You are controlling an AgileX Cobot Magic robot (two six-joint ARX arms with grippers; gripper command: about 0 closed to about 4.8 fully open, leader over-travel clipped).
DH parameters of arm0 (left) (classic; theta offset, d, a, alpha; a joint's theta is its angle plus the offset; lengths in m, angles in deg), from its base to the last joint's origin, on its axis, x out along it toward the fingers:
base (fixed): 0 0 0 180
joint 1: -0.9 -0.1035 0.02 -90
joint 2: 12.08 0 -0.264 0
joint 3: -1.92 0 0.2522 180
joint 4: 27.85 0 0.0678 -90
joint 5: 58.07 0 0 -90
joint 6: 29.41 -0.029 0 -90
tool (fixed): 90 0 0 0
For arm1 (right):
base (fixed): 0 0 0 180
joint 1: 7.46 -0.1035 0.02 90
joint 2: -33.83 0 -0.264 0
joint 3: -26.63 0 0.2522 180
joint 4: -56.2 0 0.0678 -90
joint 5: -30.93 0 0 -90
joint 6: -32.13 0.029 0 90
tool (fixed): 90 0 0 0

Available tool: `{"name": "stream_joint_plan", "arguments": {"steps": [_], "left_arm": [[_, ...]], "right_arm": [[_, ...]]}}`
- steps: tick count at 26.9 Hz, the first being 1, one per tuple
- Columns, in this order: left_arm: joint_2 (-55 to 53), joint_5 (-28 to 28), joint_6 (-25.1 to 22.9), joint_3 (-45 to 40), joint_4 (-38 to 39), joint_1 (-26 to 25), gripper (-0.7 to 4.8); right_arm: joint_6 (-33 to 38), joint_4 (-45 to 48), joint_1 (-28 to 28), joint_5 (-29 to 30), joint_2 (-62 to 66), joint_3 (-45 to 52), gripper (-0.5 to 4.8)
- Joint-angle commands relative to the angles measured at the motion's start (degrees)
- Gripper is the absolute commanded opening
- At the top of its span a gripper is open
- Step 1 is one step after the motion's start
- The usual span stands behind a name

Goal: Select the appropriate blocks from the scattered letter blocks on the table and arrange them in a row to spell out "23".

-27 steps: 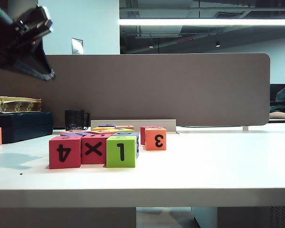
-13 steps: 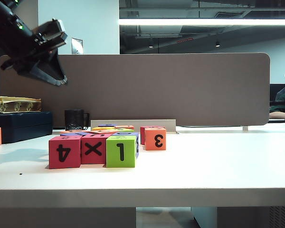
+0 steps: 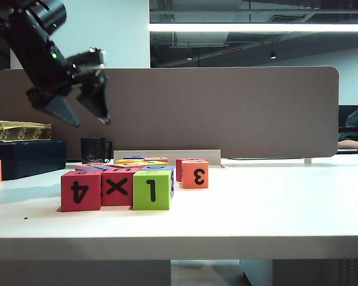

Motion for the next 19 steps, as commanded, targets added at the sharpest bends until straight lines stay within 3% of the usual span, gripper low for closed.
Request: {"name": "stream_joint_plan", "arguments": {"steps": [1,7,14,19], "left_arm": [[-2.1,-2.4,-2.7,2.2,2.7,0.6,4.25],[-5.9,-4.2,-3.8,5.7,6.6,0.7,4.26],[-7.3,-4.2,-10.9,6.6,7.4,0.7,4.26],[-8.7,-3.9,-11.4,6.6,8.5,0.8,4.26]], "right_arm": [[-0.2,1.0,0.0,0.0,0.2,-0.2,-0.01],[-0.2,0.9,0.0,0.0,0.2,-0.2,-0.01],[-0.2,0.9,0.0,0.0,0.2,-0.2,-0.01],[-0.2,0.3,0.0,0.1,0.3,-0.2,-0.01]]}}
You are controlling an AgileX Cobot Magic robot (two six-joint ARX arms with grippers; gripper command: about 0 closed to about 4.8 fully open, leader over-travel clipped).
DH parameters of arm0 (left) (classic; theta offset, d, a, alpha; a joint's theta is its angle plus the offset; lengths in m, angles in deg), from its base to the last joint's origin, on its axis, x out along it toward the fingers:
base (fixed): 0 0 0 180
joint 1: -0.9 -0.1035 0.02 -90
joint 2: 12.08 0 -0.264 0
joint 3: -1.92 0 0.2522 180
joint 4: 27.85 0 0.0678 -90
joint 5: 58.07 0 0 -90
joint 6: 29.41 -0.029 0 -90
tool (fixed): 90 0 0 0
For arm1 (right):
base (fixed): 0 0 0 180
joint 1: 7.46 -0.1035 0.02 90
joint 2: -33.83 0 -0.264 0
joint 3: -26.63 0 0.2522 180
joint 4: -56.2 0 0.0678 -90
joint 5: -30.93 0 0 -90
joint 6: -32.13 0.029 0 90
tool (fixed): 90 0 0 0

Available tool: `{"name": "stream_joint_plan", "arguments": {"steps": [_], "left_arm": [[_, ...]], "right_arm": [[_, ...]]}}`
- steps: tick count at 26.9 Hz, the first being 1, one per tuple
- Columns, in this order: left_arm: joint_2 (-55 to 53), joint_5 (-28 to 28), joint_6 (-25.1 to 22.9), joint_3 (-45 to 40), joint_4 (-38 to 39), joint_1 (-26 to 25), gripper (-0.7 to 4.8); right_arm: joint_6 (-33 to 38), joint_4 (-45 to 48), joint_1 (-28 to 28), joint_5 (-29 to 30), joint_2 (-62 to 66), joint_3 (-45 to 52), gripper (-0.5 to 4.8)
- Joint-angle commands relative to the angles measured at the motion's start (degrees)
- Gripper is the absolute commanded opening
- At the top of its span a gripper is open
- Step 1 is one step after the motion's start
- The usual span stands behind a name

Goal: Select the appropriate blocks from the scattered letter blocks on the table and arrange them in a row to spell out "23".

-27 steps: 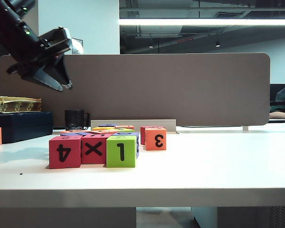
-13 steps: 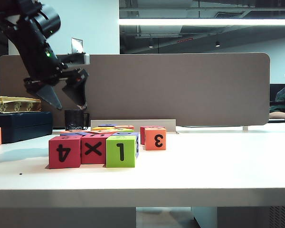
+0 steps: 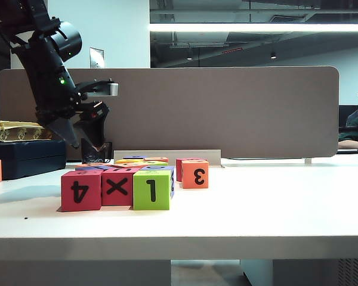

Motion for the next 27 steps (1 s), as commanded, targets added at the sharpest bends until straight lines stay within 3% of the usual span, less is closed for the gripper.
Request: {"name": "stream_joint_plan", "arguments": {"steps": [1,7,13,27], "left_arm": [[-0.8,0.4,-0.6,0.3,0.7,0.2,4.26],[-2.3,1.0,-0.6,0.3,0.7,1.0,4.24],[-3.5,1.1,-0.5,0.2,-0.3,1.4,3.32],[-5.2,-1.2,-0.2,0.2,-3.5,1.4,3.32]], "right_arm": [[-0.2,0.3,0.0,0.1,0.3,-0.2,-0.01],[-0.2,0.2,0.0,0.0,0.4,-0.2,-0.01],[-0.2,0.1,0.0,0.0,0.5,-0.2,-0.01],[-0.2,-0.1,0.0,0.0,0.5,-0.2,-0.01]]}}
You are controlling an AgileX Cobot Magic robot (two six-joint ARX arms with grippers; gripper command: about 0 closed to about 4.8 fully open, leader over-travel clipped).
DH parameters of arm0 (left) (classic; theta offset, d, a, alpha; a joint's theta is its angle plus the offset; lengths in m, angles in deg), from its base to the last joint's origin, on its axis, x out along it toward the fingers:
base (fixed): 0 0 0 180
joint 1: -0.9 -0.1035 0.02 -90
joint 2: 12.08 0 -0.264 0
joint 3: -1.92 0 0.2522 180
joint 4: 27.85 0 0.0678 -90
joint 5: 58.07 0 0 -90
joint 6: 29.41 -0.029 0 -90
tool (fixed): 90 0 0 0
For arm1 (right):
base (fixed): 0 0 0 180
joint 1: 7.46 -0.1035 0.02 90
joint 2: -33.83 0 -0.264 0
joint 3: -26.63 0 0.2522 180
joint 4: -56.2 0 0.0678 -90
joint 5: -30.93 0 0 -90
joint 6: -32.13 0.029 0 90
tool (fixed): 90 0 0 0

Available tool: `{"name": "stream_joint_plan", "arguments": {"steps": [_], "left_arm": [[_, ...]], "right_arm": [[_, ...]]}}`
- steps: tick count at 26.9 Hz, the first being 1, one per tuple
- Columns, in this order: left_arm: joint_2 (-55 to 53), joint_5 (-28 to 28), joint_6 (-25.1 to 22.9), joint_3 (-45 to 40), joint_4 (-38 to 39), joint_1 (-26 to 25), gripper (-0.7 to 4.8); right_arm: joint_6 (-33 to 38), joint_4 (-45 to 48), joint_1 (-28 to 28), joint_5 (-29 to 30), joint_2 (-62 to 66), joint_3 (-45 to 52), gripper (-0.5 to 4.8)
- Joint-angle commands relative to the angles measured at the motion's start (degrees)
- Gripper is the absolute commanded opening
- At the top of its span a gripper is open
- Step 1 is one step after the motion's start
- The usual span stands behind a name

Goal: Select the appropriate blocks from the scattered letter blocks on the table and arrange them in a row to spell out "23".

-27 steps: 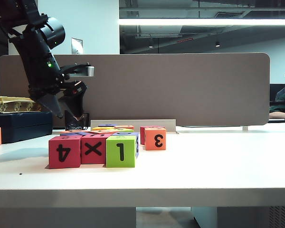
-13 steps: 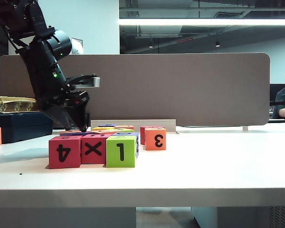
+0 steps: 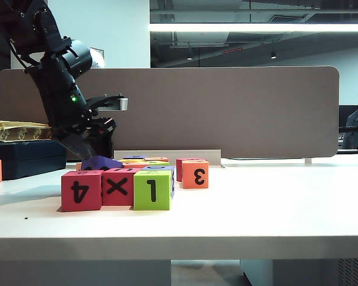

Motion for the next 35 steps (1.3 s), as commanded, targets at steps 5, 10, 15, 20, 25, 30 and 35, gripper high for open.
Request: {"name": "stream_joint_plan", "arguments": {"steps": [5,10,15,20,25,30,35], "left_arm": [[-0.6,-2.2,0.0,0.6,0.6,0.0,3.37],[-0.6,-2.2,0.0,2.8,3.3,0.2,3.37],[-0.6,-2.2,-0.1,4.2,3.9,0.1,3.37],[-0.6,-2.1,-1.2,4.2,5.5,0.1,3.43],[-0.6,-2.8,-6.1,4.2,7.3,-0.4,3.44],[-0.7,-3.4,-6.1,4.2,5.4,-0.7,3.41],[-2.1,-2.9,-6.1,4.2,5.0,-0.7,3.41]], "right_arm": [[-0.2,0.2,0.0,0.0,0.1,-0.2,-0.01],[-0.2,0.2,0.0,0.0,0.1,-0.2,-0.01],[-0.2,0.2,0.0,0.0,0.1,-0.2,-0.01],[-0.2,0.2,0.0,0.0,0.1,-0.2,-0.01],[-0.2,0.2,0.0,-0.1,0.1,-0.2,-0.01],[-0.2,0.2,0.0,-0.1,0.1,-0.2,-0.01],[-0.2,0.2,0.0,-0.1,0.1,-0.2,-0.01]]}}
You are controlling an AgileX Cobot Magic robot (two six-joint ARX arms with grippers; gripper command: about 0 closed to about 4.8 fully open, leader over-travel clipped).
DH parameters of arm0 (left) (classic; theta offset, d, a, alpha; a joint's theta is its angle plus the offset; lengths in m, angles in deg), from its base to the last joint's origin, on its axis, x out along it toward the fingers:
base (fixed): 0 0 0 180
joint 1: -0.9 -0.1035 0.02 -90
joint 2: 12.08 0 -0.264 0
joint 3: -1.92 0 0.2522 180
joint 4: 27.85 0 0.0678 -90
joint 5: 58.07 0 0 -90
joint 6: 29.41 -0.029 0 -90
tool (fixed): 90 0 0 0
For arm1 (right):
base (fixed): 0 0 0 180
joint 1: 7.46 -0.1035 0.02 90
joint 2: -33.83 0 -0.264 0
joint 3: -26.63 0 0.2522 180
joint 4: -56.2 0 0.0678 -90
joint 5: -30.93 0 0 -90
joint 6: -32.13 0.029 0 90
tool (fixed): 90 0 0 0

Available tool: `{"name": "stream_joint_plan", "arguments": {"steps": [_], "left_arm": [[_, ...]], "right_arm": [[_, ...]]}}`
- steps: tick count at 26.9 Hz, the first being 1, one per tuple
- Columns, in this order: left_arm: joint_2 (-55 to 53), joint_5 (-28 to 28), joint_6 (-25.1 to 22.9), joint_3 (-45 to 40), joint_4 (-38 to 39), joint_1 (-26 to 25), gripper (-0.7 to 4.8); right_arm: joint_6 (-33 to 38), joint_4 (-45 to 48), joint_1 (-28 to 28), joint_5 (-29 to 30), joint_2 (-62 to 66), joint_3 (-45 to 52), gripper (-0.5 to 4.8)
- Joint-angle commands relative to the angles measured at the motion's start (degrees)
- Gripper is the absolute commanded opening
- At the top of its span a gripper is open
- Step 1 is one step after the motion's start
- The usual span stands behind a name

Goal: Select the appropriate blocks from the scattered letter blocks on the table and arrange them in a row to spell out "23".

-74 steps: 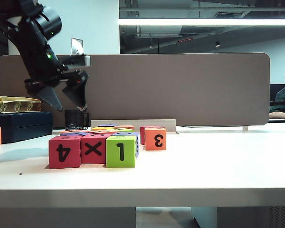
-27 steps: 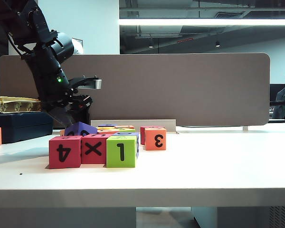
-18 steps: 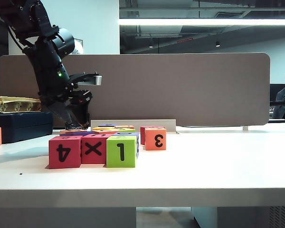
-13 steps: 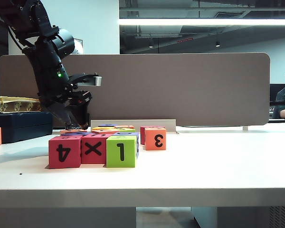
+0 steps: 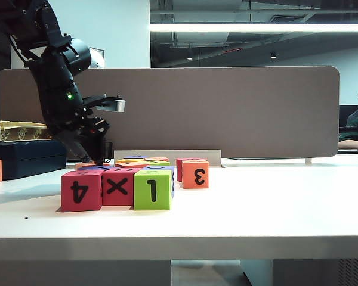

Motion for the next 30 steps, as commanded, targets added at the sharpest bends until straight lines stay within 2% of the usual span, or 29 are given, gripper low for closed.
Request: {"name": "stream_joint_plan", "arguments": {"steps": [1,8,13,17,26,30], "left_arm": [[-1.2,0.7,-0.4,0.2,-0.2,0.0,3.41],[-2.9,0.3,-0.4,0.2,-0.1,0.0,3.38],[-2.9,0.3,-0.4,0.2,-0.1,0.1,2.38],[-2.8,0.3,-0.2,0.5,0.0,0.2,2.31],[-2.5,0.7,13.4,14.2,10.5,1.2,2.32],[-2.1,0.9,23.8,20.4,16.7,3.4,2.32]], "right_arm": [[-0.2,0.3,0.0,-0.1,0.1,-0.2,-0.01],[-0.2,0.3,0.0,-0.1,0.1,-0.2,-0.01],[-0.2,0.3,0.0,-0.1,0.1,-0.2,-0.01],[-0.2,0.3,0.0,-0.1,0.1,-0.2,-0.01],[-0.2,0.3,0.0,-0.1,0.1,-0.2,-0.01],[-0.2,0.4,0.0,-0.1,0.1,-0.2,-0.01]]}}
